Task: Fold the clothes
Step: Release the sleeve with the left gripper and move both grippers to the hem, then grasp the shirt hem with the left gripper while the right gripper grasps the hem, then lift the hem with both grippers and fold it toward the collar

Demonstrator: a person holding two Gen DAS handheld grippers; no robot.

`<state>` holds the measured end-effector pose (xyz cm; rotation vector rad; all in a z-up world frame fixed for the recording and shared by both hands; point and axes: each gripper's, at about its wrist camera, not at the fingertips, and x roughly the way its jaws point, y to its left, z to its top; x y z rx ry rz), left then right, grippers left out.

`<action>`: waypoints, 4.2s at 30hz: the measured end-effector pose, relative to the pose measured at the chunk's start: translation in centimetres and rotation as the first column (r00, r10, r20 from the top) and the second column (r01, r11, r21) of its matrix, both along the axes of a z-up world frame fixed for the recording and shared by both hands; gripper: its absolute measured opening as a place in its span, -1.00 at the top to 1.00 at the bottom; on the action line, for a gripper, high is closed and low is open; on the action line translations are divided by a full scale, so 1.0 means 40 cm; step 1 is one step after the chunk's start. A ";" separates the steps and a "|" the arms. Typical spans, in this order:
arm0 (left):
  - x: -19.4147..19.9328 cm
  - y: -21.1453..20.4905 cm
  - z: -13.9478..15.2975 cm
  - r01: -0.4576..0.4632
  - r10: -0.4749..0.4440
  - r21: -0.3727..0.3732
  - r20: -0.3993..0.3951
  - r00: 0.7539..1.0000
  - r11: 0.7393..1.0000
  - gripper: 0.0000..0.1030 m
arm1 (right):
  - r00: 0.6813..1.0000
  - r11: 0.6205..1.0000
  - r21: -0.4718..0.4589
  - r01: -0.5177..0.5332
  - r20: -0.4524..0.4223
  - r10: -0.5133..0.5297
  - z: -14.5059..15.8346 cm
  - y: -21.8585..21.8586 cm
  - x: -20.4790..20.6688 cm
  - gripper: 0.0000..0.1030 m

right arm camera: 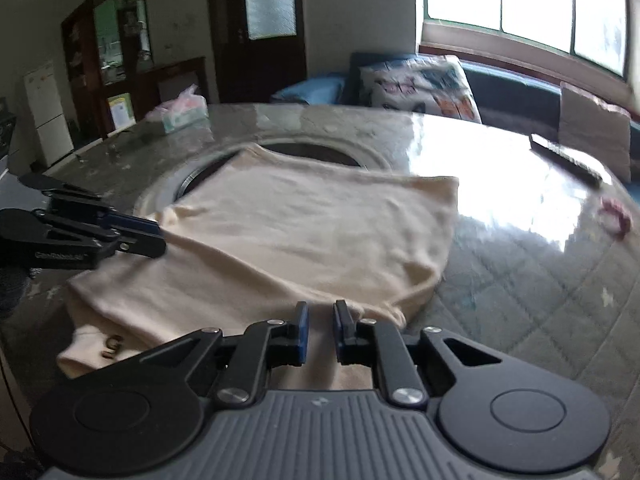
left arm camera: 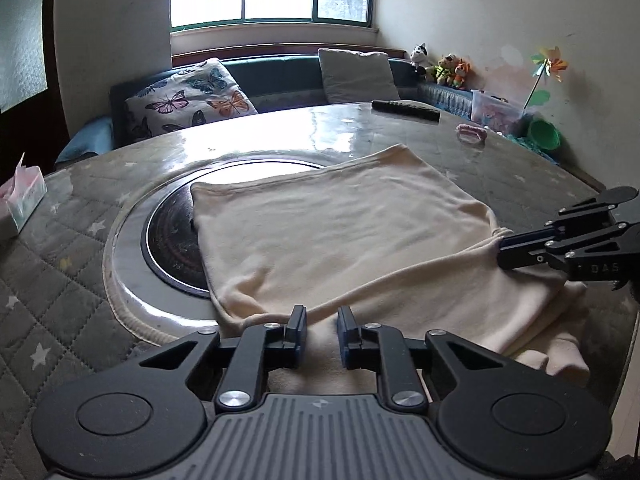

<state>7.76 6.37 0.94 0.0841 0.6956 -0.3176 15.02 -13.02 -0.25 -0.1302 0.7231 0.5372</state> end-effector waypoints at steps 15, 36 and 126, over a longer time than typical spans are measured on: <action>-0.113 -0.032 0.039 0.133 -0.137 0.087 0.045 0.990 0.987 0.62 | 0.994 0.995 -0.035 -0.097 0.042 0.098 0.047 -0.002 -0.069 0.73; -0.141 -0.160 0.009 0.242 -0.254 0.129 0.086 0.963 0.962 0.55 | 0.979 0.981 -0.012 -0.193 0.070 0.193 0.031 0.059 -0.128 0.68; -0.406 -0.013 0.156 0.275 -0.322 0.235 0.193 0.927 0.932 0.82 | 0.965 0.969 0.045 -0.244 0.114 0.238 0.202 -0.063 -0.274 0.87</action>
